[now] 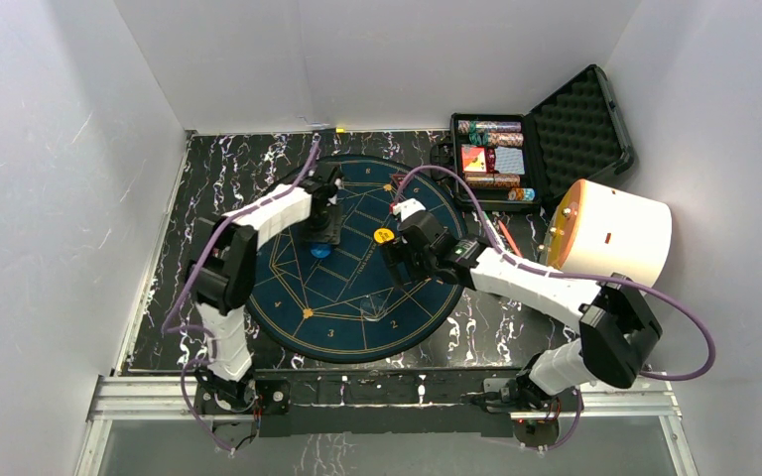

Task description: Distribute texas hold em gaming equipment

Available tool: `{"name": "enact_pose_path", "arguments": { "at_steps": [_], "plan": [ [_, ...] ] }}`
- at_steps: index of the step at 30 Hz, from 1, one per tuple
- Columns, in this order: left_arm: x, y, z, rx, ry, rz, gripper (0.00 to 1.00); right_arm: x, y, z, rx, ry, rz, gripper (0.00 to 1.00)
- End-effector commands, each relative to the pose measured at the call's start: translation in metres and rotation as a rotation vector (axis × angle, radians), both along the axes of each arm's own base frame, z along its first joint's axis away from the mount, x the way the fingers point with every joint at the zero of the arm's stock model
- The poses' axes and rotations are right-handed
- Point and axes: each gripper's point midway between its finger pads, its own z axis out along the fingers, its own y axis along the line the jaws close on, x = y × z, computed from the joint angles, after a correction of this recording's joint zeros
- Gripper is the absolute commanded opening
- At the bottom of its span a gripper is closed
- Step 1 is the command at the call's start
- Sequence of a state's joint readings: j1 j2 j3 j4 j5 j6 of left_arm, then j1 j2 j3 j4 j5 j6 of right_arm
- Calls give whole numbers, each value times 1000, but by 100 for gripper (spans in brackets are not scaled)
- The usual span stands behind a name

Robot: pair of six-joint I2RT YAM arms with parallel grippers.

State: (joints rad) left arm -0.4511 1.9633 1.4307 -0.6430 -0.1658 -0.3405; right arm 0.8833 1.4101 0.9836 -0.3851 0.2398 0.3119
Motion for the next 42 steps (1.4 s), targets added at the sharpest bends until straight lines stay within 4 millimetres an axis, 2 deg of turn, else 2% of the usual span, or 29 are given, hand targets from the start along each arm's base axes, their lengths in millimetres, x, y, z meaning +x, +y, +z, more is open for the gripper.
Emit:
{"name": "enact_pose_path", "arguments": {
  "at_steps": [1,3,6,13,17,22,23,27,30,33,37,40,42],
  "plan": [
    [-19,46,52,-25,-86,102,41,21,21,25,64,-71,20,98],
    [-32,64,55,-42,-89,150,42,23,25,23,70,-66,27,98],
    [-46,80,48,-75,-72,192,43,26,32,20,79,-62,43,98],
    [-48,83,22,-76,-19,205,43,41,40,19,69,-56,30,98],
    [-51,80,6,-91,21,198,44,62,33,18,44,-51,-27,98],
    [-50,95,3,-18,5,224,56,95,36,8,23,-21,-54,98],
    [-49,97,5,-9,-3,226,59,100,39,-2,8,1,-52,98],
    [-43,98,10,4,-9,225,80,116,48,-23,-42,42,-46,98],
    [-42,98,31,-9,-48,215,89,124,52,-38,-74,68,-46,98],
    [-40,93,75,-60,-129,190,98,132,58,-50,-89,78,-35,96],
    [-43,84,134,-154,-251,148,98,141,61,-61,-102,94,-46,87],
    [-52,71,155,-244,-286,117,98,143,60,-67,-106,97,-51,82],
    [-57,62,162,-301,-297,102,98,144,59,-71,-108,98,-53,80]
  ]
}}
